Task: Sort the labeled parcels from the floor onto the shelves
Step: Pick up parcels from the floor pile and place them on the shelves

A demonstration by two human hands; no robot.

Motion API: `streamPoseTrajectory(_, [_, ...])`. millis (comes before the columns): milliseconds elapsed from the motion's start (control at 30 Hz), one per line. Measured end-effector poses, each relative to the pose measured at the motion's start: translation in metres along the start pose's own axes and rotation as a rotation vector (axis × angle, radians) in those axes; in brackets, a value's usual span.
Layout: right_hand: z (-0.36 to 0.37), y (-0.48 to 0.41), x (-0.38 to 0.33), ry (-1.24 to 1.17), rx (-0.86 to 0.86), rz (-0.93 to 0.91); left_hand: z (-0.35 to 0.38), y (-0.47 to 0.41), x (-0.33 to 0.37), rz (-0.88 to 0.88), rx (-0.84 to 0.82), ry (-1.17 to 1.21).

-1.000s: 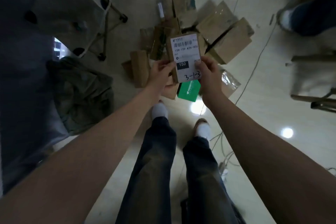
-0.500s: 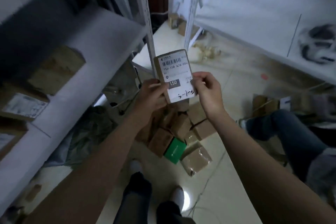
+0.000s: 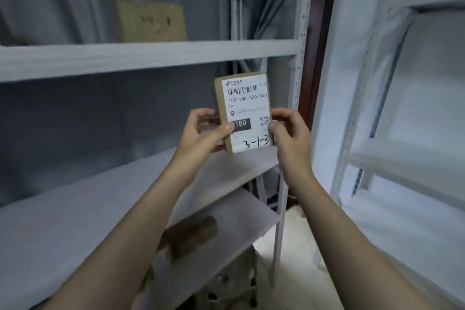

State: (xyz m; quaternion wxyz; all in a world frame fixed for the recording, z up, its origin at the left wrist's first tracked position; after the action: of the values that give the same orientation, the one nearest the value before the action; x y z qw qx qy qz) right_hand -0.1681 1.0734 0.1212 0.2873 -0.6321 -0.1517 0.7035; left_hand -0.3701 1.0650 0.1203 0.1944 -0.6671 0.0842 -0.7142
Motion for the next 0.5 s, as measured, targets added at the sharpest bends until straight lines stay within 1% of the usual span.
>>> streamPoseTrajectory(133, [0.083, -0.014, -0.075, -0.151, -0.052, -0.165, -0.063, -0.004, 0.099, 0.208, 0.094, -0.059])
streamPoseTrajectory(267, [0.175, -0.013, -0.122, -0.250, -0.133, -0.232, -0.139, 0.000, 0.174, 0.349, 0.229, -0.176])
streamPoseTrajectory(400, [0.263, 0.001, -0.148, -0.255, -0.257, -0.236, -0.219, 0.008, 0.224, 0.410, 0.364, -0.360])
streamPoseTrajectory(500, [0.314, 0.013, -0.159, -0.257, -0.309, -0.254, -0.271, 0.015, 0.244, 0.372, 0.406, -0.451])
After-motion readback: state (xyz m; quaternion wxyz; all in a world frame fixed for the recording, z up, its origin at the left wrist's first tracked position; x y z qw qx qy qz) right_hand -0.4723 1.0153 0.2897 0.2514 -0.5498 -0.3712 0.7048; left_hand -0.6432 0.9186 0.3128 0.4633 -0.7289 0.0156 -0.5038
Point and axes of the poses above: each hand's wrist, its own y-axis away from the middle knuckle, its own z-axis out of the palm, x = y × z, the point moved 5 cm from there along -y, towards the middle knuckle, and after that the axes turned 2 degrees about x, right-handed, at the moved point
